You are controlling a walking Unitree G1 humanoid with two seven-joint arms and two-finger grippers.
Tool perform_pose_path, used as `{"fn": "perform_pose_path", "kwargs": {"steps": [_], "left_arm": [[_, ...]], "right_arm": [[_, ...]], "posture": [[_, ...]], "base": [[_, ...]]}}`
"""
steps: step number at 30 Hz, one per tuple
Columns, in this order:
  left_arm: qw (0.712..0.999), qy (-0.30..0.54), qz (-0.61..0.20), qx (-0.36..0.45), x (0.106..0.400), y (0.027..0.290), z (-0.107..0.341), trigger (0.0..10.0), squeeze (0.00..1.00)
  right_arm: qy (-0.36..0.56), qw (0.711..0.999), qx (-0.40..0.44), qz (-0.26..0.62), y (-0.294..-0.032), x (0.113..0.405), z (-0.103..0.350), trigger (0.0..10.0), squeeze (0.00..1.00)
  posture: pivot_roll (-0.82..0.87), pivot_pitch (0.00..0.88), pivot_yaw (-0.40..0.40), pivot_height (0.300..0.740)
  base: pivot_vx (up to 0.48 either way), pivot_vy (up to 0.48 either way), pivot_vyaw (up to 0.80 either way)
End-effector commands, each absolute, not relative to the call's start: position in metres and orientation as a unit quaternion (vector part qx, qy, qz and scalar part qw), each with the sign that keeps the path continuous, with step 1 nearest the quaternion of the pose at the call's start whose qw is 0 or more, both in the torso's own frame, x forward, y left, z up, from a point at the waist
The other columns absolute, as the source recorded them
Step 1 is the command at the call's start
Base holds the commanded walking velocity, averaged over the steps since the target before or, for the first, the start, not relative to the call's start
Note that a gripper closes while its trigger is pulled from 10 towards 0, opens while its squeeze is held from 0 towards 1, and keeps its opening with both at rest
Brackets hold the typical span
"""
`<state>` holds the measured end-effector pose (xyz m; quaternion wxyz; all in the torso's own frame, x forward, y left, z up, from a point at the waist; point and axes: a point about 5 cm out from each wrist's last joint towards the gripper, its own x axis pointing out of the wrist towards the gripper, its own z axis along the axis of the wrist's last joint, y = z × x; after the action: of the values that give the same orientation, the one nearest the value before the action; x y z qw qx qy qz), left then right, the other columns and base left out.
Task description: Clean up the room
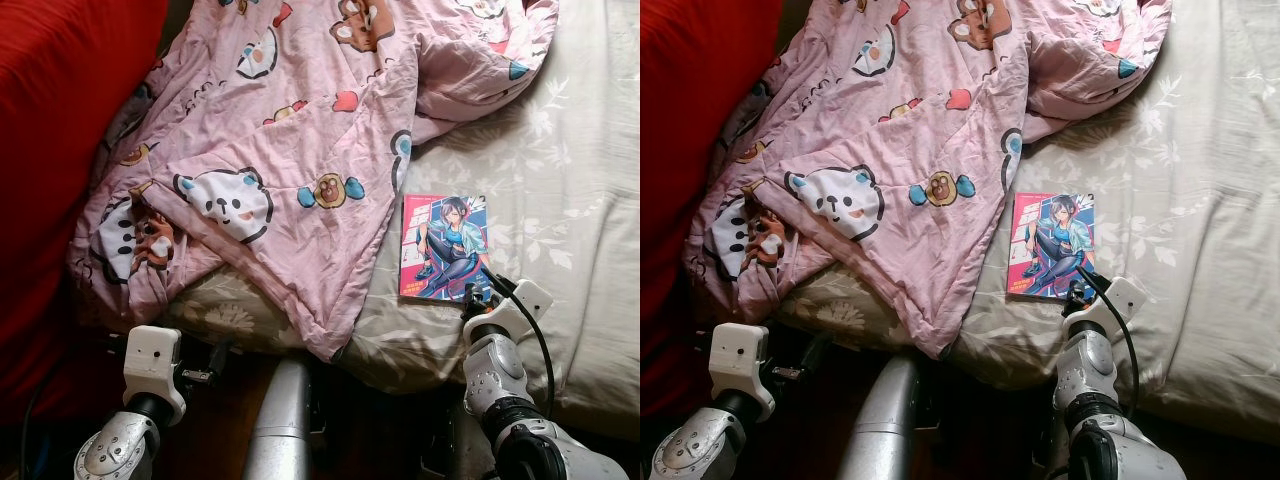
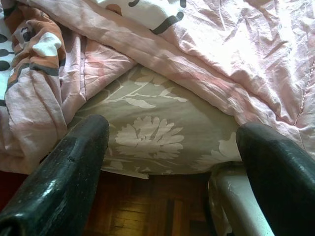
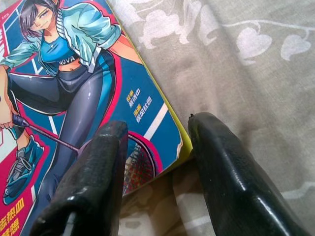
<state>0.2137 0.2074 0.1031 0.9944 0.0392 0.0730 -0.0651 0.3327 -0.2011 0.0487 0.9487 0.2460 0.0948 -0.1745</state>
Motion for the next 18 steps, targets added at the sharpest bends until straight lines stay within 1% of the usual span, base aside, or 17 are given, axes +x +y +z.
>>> {"fn": "perform_pose_path", "kwargs": {"steps": [1, 18], "left_arm": [[0.993, 0.092, -0.051, 0.044, 0.2077, 0.2151, 0.0989, 10.0, 0.00], [0.994, 0.087, -0.059, 0.037, 0.2139, 0.2094, 0.0977, 10.0, 0.00]], "right_arm": [[0.108, 0.948, 0.251, -0.161, -0.1913, 0.3307, 0.0431, 10.0, 0.00], [0.072, 0.959, 0.239, -0.132, -0.1817, 0.3315, 0.0487, 10.0, 0.00]], "posture": [[0.26, 0.442, 0.242, 0.621], [0.23, 0.424, 0.229, 0.621]], "base": [[0.000, 0.000, 0.00], [0.000, 0.000, 0.00]]}}
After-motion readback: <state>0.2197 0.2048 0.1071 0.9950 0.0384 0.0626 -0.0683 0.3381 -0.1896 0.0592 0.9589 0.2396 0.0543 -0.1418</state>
